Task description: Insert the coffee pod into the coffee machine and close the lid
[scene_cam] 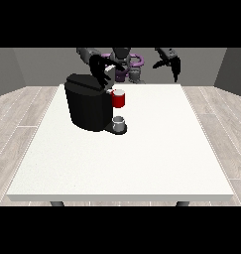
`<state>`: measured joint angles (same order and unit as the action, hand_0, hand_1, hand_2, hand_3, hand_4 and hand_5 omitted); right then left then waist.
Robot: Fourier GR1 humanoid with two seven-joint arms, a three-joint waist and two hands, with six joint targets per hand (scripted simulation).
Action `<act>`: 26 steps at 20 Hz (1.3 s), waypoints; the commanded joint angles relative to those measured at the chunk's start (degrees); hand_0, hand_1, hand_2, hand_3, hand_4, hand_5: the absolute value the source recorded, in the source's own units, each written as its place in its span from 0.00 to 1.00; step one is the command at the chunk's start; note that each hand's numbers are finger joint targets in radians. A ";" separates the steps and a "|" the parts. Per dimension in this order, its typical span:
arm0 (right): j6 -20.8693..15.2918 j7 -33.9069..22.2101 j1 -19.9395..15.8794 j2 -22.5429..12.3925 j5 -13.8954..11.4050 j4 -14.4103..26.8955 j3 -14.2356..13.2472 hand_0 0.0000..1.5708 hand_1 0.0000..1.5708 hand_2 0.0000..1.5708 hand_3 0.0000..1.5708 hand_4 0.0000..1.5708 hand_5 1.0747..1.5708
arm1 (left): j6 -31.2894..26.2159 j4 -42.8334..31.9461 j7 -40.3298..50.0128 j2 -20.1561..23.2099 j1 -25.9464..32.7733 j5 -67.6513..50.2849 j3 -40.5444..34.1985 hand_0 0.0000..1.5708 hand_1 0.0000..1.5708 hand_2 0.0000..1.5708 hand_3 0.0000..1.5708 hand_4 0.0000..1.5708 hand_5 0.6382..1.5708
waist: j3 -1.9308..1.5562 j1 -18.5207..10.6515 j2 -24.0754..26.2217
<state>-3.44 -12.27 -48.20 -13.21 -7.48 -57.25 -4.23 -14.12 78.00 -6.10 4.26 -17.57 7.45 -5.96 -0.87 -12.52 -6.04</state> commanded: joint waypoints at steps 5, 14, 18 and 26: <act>0.34 2.98 -8.72 1.04 -1.70 -2.80 1.92 0.00 0.00 0.00 0.00 0.17 1.00 | -0.39 1.00 -0.43 -0.79 -3.78 0.76 2.14 0.00 0.00 0.00 0.00 0.23 1.00 | 0.85 -8.15 -4.10; 1.41 -4.08 -9.25 -2.32 -3.92 -7.36 1.40 0.00 0.00 0.00 0.00 0.03 1.00 | -1.85 1.15 -0.04 -1.75 -5.72 0.18 3.65 0.00 0.00 0.00 0.00 0.25 1.00 | 0.81 -14.20 -4.51; 0.86 -4.33 -11.88 -4.05 -4.98 -7.70 -0.08 0.00 0.00 0.00 0.00 0.00 1.00 | -2.94 0.54 -0.55 -1.66 -9.14 -0.43 3.81 0.00 0.00 0.00 0.00 0.27 1.00 | 0.84 -16.45 -8.11; 2.11 -8.94 -13.24 -7.10 -3.61 -11.23 -3.36 0.00 0.00 0.00 0.00 0.00 1.00 | -3.65 0.56 -1.07 -3.49 -11.69 0.15 6.42 0.00 0.00 0.00 0.00 0.24 1.00 | 0.78 -22.01 -12.22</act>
<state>-2.50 -28.97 -56.21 -25.77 -13.02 -64.86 -11.12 -17.58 78.86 -6.89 1.87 -27.60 7.67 -0.44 -2.32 -29.13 -15.83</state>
